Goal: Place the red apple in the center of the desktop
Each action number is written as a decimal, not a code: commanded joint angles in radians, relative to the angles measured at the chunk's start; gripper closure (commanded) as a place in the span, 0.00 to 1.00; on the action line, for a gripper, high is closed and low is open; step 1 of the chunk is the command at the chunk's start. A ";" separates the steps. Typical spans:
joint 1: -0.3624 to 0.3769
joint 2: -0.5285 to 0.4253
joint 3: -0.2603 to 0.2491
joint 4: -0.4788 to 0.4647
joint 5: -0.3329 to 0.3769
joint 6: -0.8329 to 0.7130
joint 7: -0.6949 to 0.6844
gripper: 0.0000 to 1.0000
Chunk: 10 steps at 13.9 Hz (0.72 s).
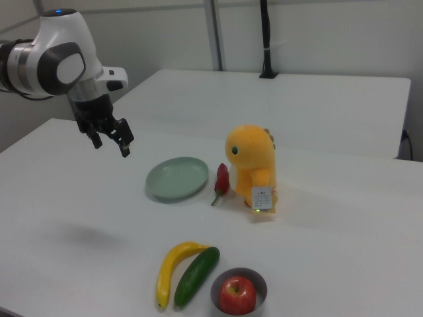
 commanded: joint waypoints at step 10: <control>0.003 -0.016 -0.016 -0.015 0.000 -0.037 -0.036 0.00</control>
